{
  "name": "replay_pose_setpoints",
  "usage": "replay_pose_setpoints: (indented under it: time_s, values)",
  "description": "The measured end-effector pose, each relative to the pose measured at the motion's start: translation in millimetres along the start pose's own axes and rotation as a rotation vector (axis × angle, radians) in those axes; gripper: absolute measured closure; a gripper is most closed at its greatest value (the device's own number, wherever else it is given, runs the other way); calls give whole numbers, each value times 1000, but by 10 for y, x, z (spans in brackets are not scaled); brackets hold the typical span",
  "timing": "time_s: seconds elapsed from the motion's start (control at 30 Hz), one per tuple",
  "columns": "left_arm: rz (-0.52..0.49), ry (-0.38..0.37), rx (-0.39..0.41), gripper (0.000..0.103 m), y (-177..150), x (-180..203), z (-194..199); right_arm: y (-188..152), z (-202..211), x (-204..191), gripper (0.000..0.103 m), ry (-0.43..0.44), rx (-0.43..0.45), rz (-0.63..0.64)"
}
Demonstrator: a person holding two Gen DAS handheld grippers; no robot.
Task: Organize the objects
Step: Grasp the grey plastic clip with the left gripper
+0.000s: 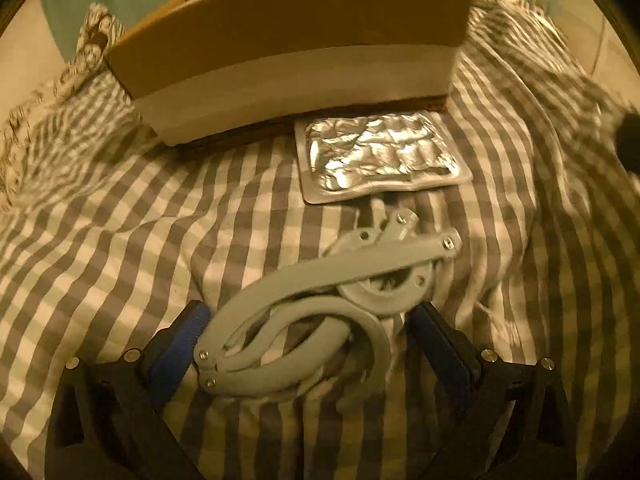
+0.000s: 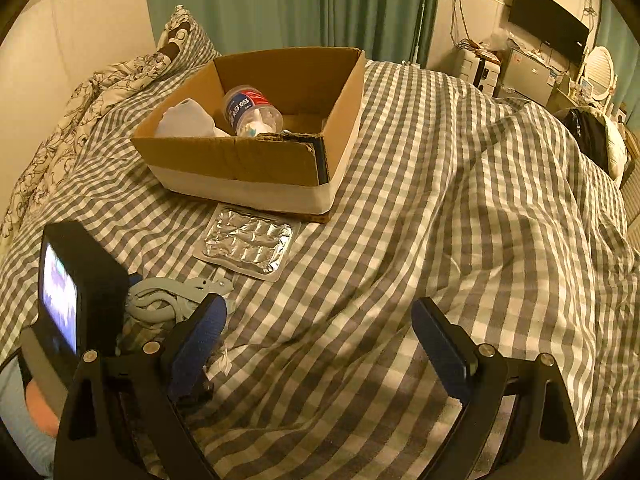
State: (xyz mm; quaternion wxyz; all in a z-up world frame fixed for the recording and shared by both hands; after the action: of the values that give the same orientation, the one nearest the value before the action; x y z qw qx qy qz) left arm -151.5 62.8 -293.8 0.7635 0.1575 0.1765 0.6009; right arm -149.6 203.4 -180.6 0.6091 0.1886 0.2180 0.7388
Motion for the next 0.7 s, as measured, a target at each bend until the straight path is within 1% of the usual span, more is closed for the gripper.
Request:
replay_pose_setpoints:
  time_s: [0.03, 0.07, 0.23, 0.33, 0.4, 0.47, 0.57, 0.7]
  values:
    - [10, -10, 3, 14, 3, -9, 15, -4, 6, 0, 9, -1, 2, -3]
    - [15, -24, 14, 20, 1, -7, 59, -7, 12, -3, 9, -1, 4, -3]
    - [41, -70, 28, 20, -56, -2, 241, -18, 76, -28, 9, -1, 20, -3]
    - [79, -97, 54, 20, -53, -62, 428, -29, 120, -31, 9, -7, 30, -4]
    - [105, -98, 80, 20, -23, -147, 559, -34, 139, -26, 9, -9, 32, -7]
    - [127, -83, 109, 20, 51, -274, 694, -31, 158, -33, 9, -18, 35, -6]
    - [150, -31, 173, 20, 184, -516, 933, 0, 188, -83, 9, -32, 57, 15]
    - [183, 27, 226, 20, 341, -825, 1107, 94, 177, -241, 9, -54, 86, 82]
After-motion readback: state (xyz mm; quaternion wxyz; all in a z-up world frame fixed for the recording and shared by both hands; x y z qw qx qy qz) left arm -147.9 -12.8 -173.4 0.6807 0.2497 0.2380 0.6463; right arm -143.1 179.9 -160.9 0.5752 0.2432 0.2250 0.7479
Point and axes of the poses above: each gripper's, at about its wrist camera, not at the fingertips, and z roughly against the way its jaws point, x to its right, y to its top, the point moved 10 cm from there along -z, roughly the way its jaws point, and after that the axes turned 2 degrees about -x, right-handed, at the moved point
